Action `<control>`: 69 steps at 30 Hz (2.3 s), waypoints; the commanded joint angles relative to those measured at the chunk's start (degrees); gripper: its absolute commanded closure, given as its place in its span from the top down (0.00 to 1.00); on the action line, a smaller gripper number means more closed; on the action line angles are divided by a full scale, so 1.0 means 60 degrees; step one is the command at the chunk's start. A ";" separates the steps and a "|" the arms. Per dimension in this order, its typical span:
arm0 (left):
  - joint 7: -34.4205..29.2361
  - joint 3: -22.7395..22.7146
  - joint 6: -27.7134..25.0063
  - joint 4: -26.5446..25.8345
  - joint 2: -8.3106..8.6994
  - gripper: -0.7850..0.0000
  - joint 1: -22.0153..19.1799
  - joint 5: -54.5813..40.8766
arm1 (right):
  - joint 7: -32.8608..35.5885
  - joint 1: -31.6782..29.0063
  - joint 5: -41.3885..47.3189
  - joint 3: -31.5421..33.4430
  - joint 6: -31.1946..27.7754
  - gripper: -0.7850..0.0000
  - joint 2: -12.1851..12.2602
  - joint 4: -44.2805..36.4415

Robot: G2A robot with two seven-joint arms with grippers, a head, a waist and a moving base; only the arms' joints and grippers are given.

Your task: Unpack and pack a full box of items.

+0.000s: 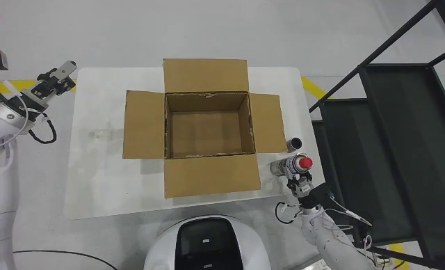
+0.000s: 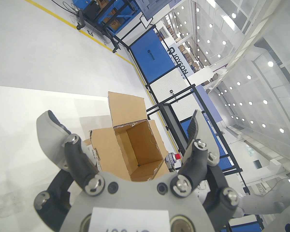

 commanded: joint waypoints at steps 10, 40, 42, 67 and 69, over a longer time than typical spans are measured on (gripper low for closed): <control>0.0000 0.0000 0.0000 0.0000 0.0000 1.00 0.0000 0.0000 | 0.0458 -0.3541 -0.1011 0.2490 0.0087 0.00 0.0965 -0.5346; 0.0000 0.0000 0.0000 0.0000 0.0000 1.00 0.0000 0.0000 | 0.4490 -0.5698 -0.0146 0.3600 -0.0680 0.00 0.1142 -1.1863; 0.0000 0.0000 0.0000 0.0000 0.0000 1.00 0.0000 0.0000 | 0.4490 -0.5698 -0.0146 0.3600 -0.0680 0.00 0.1142 -1.1863; 0.0000 0.0000 0.0000 0.0000 0.0000 1.00 0.0000 0.0000 | 1.4755 0.0803 0.0781 0.1513 -0.4175 0.00 0.1357 -1.2319; 0.0000 0.0000 0.0000 0.0000 0.0000 1.00 0.0000 0.0000 | 1.5226 0.1135 0.0816 0.1184 -0.4165 0.00 0.1336 -1.2082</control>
